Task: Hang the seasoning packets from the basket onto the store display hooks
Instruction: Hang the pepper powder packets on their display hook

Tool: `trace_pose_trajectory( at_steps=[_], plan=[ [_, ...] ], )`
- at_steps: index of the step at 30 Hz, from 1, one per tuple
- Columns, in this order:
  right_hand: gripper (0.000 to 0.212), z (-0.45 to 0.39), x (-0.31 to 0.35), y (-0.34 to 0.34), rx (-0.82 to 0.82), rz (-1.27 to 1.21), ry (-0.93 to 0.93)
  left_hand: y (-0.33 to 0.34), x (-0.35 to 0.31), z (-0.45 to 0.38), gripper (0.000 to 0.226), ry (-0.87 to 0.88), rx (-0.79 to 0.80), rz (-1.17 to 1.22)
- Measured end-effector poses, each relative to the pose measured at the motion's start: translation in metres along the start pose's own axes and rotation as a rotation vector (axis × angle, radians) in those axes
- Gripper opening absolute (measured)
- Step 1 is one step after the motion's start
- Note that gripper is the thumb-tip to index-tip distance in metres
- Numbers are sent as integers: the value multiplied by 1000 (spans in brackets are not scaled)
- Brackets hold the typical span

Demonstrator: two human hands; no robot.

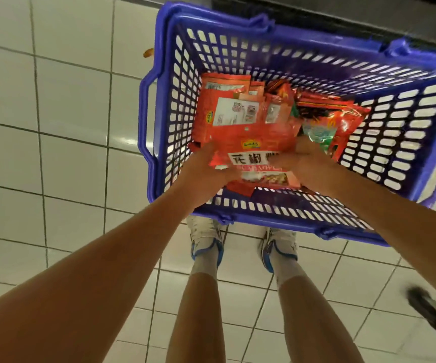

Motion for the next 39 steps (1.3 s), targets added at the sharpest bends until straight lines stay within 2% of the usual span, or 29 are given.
trace_pose_trajectory(
  at_steps=[2,4,5,7,9,12,14,17,20,22,25,27,28,30,32,35,37,39],
  plan=[
    [25,5,4,12,64,-181,56,0,-7,5,29,15,14,167],
    [22,1,8,13,24,-175,78,-8,-6,8,22,-4,-82,263],
    [19,-5,10,10,-19,-76,57,-13,-3,10,19,-13,-156,251],
    [18,-22,16,2,-157,417,-46,-24,0,14,22,16,-292,157],
    [34,-45,22,7,-241,913,-186,-32,1,18,33,93,-403,67],
    [84,-83,8,38,-160,1266,-282,-42,3,20,41,189,-493,5],
    [99,-103,-11,55,-117,1399,-242,-44,8,17,41,207,-510,-20],
    [95,-108,-33,58,-180,1488,-225,-46,13,15,40,164,-499,34],
    [72,-87,-38,49,-238,1533,-283,-46,10,19,36,133,-436,134],
    [48,-70,-37,26,-296,1368,-229,-45,7,27,34,106,-387,186],
    [13,-34,-22,-22,-491,719,-49,-48,3,47,25,69,-322,313],
    [19,-3,-11,-42,-537,201,63,-48,-1,63,26,17,-278,427],
    [23,15,-3,-43,-517,-45,95,-46,-3,71,25,-16,-254,497],
    [31,51,20,-34,-405,-383,109,-44,-13,87,24,-49,-202,601],
    [32,86,46,-20,-254,-548,90,-42,-32,105,25,-35,-141,677],
    [36,134,85,-2,-81,-649,34,-48,-67,137,21,8,-79,735],
    [30,166,115,10,-18,-617,-25,-58,-90,161,27,37,-66,728],
    [21,199,149,19,-23,-544,-100,-71,-117,188,25,75,-52,713]
  ],
)
Point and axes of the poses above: each hand's wrist, its own z-axis away from the middle knuckle, its own y-axis out of the palm, x = y × z, the point moved 6 cm from there along -z, towards the middle knuckle, and after that the axes turned 4 degrees about -z, right-handed, at the moved point
